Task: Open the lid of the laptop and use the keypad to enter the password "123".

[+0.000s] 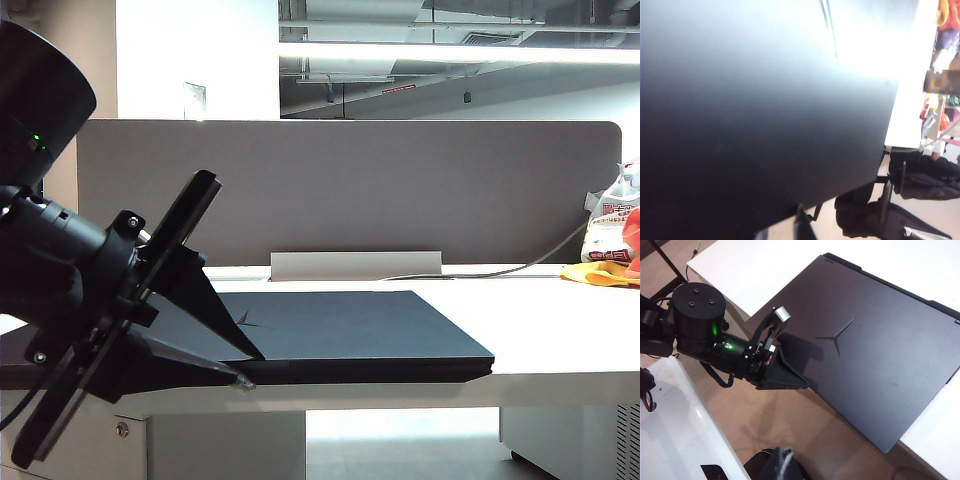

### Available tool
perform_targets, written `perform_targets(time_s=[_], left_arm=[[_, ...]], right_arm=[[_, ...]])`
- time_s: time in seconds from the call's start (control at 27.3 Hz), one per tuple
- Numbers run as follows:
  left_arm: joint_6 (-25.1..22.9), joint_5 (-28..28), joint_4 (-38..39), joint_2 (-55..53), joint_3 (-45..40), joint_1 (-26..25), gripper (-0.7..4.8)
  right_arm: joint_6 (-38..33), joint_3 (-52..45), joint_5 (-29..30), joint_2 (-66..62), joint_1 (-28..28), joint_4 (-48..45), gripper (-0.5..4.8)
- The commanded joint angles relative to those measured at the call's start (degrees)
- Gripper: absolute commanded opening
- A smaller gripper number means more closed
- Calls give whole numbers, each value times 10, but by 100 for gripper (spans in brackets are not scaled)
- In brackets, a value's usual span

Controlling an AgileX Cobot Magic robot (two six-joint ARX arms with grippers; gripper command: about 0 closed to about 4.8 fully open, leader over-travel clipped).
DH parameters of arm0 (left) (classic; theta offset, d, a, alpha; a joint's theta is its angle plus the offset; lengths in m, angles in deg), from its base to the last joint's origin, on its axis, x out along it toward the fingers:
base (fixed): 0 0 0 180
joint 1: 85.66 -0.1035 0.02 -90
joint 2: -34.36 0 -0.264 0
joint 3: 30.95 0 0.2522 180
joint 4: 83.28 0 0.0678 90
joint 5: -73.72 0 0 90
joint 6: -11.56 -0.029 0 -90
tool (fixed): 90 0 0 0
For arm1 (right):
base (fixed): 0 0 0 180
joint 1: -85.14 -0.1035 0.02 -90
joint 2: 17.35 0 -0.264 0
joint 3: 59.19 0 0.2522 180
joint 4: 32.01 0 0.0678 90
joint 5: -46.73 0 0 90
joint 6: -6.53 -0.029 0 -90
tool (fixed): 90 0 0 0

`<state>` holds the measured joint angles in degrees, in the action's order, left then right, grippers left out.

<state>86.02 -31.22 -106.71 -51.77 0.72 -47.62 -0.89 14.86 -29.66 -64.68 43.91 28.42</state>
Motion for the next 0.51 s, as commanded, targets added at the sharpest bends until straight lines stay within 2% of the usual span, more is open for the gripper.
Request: perform_targets(time_s=[0.04, 0.51], left_arm=[[-29, 38, -25, 0, 2, -4, 51], [-124, 43, -40, 19, 6, -5, -6]], right_arm=[[2, 1, 0, 1, 0, 3, -5], [2, 1, 0, 1, 0, 11, -5]])
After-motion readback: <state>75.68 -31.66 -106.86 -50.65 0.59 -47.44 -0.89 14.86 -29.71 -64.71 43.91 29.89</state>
